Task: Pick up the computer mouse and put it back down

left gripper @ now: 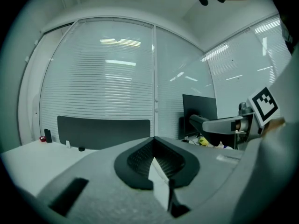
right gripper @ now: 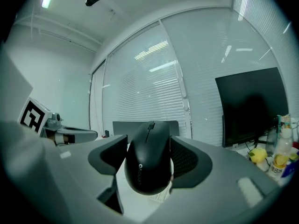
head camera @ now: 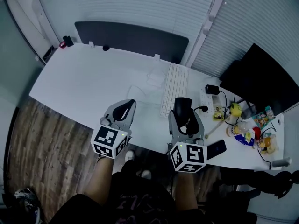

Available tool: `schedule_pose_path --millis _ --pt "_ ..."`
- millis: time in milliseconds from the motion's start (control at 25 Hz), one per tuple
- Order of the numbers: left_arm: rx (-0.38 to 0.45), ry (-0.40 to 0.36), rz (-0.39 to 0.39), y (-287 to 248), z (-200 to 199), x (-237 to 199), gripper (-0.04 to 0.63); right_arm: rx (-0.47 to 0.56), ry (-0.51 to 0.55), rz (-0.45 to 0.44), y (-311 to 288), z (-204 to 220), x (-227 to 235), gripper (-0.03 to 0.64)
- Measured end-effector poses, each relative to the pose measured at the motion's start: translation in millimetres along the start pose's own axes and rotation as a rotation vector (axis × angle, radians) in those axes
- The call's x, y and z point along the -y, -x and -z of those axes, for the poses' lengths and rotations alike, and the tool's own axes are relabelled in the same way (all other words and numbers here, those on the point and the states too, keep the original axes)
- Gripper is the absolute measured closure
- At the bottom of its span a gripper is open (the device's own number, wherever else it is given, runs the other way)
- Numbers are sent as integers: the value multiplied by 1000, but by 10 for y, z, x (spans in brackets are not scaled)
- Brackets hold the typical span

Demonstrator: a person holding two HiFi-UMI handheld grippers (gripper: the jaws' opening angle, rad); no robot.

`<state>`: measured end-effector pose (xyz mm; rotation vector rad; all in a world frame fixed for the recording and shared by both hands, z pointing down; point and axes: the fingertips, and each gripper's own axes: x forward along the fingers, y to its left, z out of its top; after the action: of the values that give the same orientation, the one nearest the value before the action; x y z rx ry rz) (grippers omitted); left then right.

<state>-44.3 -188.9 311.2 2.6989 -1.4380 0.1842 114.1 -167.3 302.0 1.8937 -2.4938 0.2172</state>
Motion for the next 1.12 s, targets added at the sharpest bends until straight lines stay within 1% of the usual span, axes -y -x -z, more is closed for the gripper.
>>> schedule_pose_path --millis 600,880,1120 --pt "124 -69 -34 251 -576 117 594 111 48 -28 252 -582 -63 319" --pt "148 -91 -45 333 -707 157 594 150 66 -34 331 -770 -90 319" --pt "158 -103 -49 360 -770 125 594 158 75 -37 329 -835 -109 319"
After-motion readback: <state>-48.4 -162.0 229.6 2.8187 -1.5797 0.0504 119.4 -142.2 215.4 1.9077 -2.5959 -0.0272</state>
